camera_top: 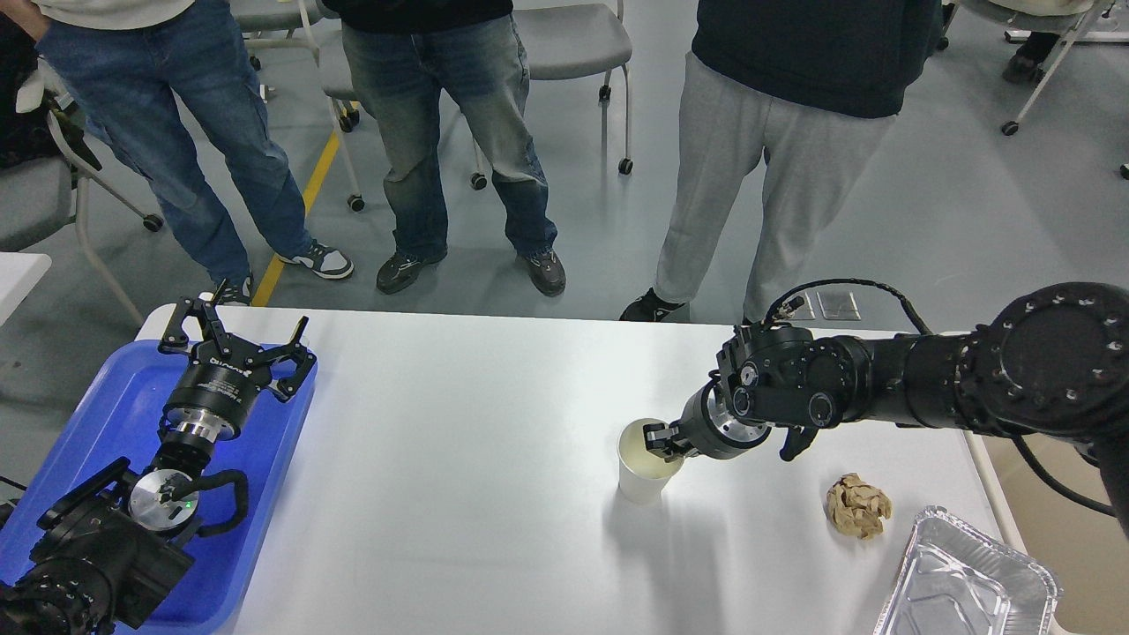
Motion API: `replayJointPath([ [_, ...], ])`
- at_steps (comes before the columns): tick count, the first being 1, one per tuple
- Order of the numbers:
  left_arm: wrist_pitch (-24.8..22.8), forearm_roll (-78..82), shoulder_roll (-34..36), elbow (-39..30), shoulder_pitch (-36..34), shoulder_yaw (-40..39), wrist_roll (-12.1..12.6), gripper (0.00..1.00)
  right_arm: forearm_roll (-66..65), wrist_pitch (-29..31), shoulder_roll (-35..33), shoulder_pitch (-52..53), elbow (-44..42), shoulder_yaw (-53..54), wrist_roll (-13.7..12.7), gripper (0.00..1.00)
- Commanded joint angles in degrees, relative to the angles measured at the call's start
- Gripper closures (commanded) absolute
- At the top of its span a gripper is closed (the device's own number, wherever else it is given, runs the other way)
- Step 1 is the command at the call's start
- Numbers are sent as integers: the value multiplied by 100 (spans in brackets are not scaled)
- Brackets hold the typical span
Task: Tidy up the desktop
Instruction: 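Lower the right gripper onto the white paper cup and close on its rim, then lift the cup with the right gripper and carry it over the bin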
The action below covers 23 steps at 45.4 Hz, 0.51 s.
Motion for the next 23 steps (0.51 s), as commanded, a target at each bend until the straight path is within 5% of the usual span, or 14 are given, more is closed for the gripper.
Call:
replayJointPath([
  [1, 0, 0, 1, 0, 0, 0, 0, 0, -68, 96, -32, 330, 210, -207, -69, 100],
  [23, 0, 0, 1, 0, 0, -9, 0, 0, 477, 817, -920, 2720, 2065, -585, -95, 100],
])
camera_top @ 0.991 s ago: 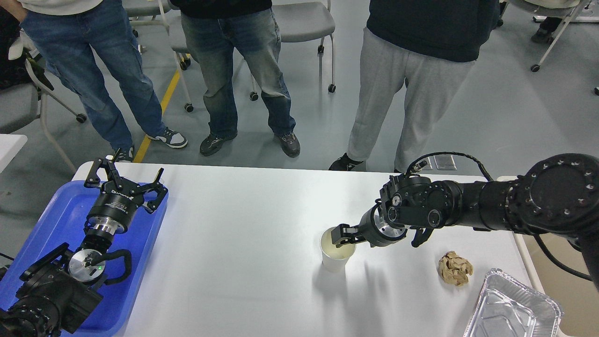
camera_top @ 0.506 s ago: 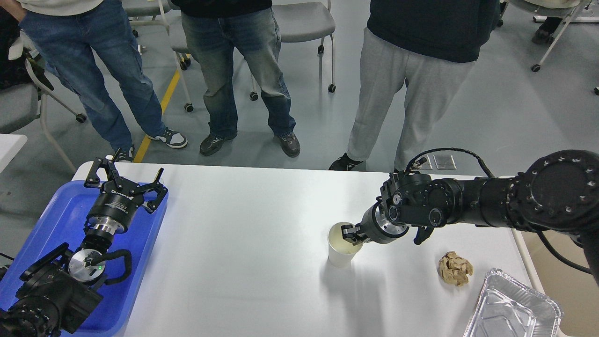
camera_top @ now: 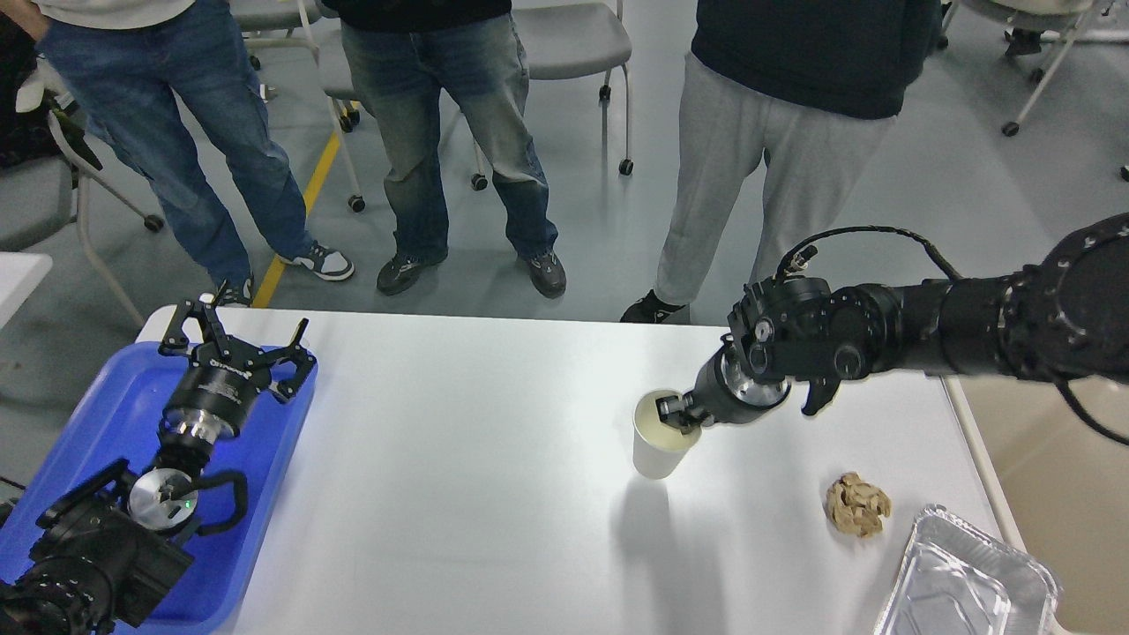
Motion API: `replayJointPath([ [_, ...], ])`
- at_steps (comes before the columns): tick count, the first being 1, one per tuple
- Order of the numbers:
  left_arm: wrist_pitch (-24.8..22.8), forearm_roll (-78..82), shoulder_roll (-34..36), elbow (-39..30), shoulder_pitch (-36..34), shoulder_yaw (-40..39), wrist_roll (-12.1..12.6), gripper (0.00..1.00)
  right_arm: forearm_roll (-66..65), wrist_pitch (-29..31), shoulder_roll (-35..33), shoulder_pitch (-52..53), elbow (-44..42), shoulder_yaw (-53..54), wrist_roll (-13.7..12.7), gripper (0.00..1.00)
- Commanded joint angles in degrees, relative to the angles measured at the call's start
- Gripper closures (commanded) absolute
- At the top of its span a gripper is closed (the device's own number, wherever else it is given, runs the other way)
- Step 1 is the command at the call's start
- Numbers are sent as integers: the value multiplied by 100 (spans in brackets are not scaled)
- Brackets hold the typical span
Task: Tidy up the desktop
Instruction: 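Lift the cup with the right gripper and carry it over the bin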
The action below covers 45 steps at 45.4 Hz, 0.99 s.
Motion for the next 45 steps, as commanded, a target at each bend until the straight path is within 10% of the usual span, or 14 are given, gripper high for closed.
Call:
replayJointPath([
  [1, 0, 0, -1, 0, 0, -5, 0, 0, 222, 301, -464, 1275, 988, -253, -18, 100],
  [45, 0, 0, 8, 0, 0, -5, 0, 0, -427, 1180, -2609, 3421, 1551, -904, 0, 100],
])
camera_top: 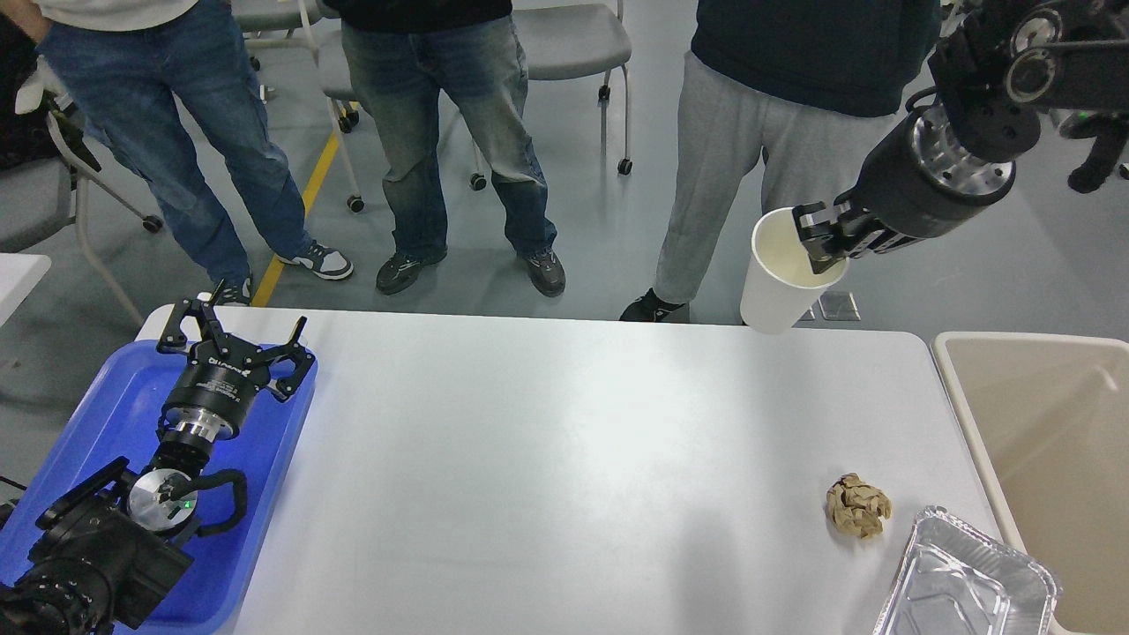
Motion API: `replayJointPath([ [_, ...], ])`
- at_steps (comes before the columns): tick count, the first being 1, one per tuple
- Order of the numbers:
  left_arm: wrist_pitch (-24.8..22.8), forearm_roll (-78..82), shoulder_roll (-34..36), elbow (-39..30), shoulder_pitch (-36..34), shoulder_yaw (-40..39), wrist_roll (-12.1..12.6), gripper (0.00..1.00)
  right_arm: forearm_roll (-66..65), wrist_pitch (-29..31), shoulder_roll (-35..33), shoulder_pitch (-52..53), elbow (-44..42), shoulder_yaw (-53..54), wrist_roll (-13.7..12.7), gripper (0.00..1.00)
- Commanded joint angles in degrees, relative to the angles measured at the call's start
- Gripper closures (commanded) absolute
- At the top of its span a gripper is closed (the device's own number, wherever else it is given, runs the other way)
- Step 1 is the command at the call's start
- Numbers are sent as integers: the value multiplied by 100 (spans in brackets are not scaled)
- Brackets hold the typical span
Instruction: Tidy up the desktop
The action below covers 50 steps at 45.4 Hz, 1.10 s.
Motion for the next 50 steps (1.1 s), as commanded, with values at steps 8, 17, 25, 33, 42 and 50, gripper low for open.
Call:
replayJointPath([
  [8, 0, 0, 0, -1, -1, 1, 0, 0, -1211, -386, -1570, -462, -74, -90, 1, 100],
  [17, 0, 0, 0, -1, -1, 1, 0, 0, -1844, -1045, -2370, -1429, -486, 24, 53, 100],
  [25, 0, 0, 0, -1, -1, 1, 0, 0, -1818, -1994, -2494, -2702, -1409, 410, 124, 100],
  [33, 0, 0, 0, -1, -1, 1, 0, 0, -1792, -2732, -2503, -4320, -2384, 1570, 150, 100],
  [42, 0, 0, 0, -1, -1, 1, 0, 0, -1695, -3383, -2319, -5928, -3807, 3055, 141, 100],
  [50, 0, 0, 0, -1, -1, 1, 0, 0, -1581, -3445, -1581, -7115, -5617, 4391, 141, 100],
])
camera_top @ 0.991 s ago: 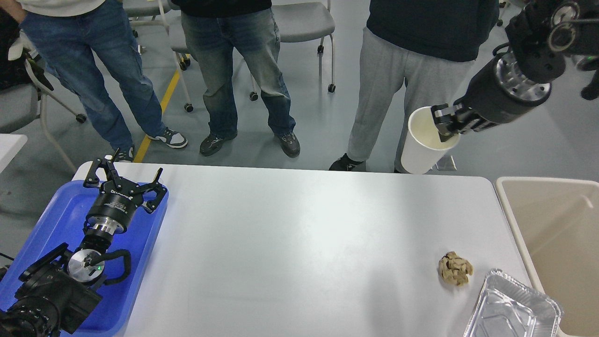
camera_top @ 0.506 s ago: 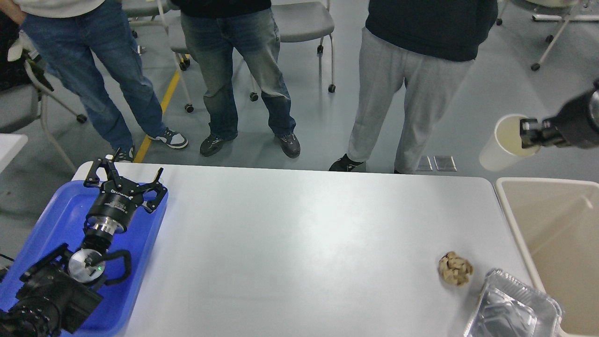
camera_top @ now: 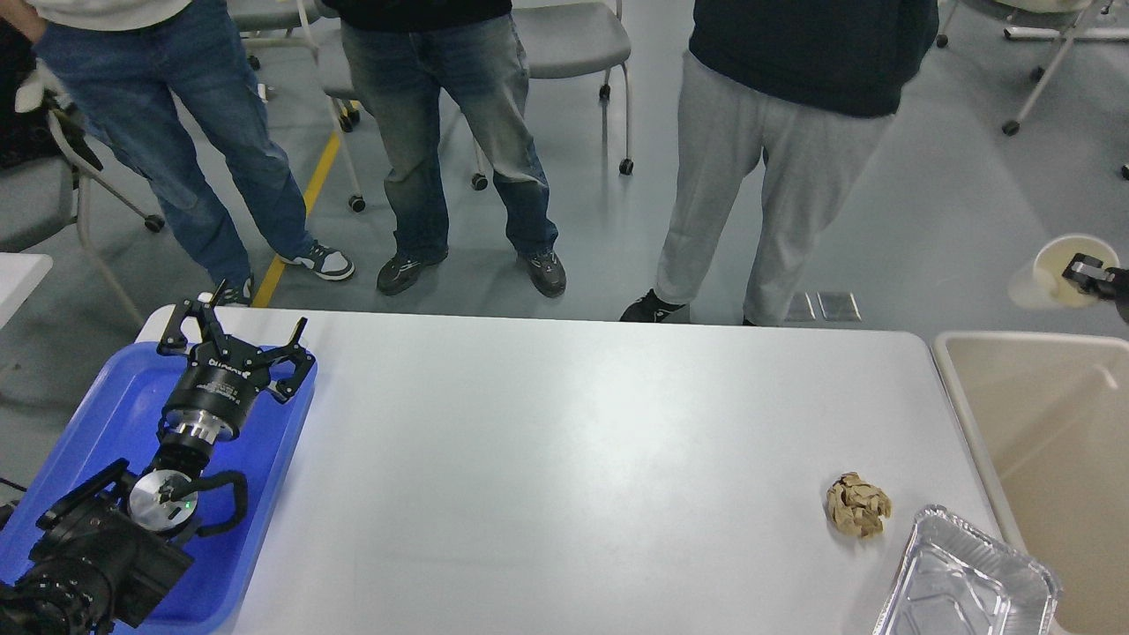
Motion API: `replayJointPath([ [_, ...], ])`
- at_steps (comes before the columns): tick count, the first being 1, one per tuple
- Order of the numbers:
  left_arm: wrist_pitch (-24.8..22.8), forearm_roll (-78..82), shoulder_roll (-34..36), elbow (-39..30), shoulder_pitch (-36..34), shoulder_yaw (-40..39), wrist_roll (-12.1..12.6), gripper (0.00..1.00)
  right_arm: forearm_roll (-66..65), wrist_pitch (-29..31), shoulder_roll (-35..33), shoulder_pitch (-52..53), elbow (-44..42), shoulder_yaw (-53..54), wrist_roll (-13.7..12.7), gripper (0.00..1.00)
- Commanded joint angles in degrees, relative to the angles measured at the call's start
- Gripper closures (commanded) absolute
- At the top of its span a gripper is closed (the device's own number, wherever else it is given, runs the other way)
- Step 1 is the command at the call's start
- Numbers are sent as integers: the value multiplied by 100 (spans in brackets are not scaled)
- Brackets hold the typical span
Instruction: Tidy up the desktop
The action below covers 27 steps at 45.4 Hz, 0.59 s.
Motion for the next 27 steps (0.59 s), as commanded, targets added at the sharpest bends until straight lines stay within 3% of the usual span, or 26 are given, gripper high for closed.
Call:
replayJointPath([
  [1, 0, 0, 0, 0, 0, 0, 0, 0, 123, -401, 760, -1853, -2419, 1846, 15, 100],
  [6, 0, 0, 0, 0, 0, 0, 0, 0, 351, -384, 1384, -2320, -3642, 2497, 6, 100],
  [11, 0, 0, 0, 0, 0, 0, 0, 0, 789, -410, 1824, -2566, -4223, 2875, -64, 100],
  [27, 0, 0, 0, 0, 0, 0, 0, 0, 3251, -682, 1869, -3287, -4215, 3157, -407, 100],
])
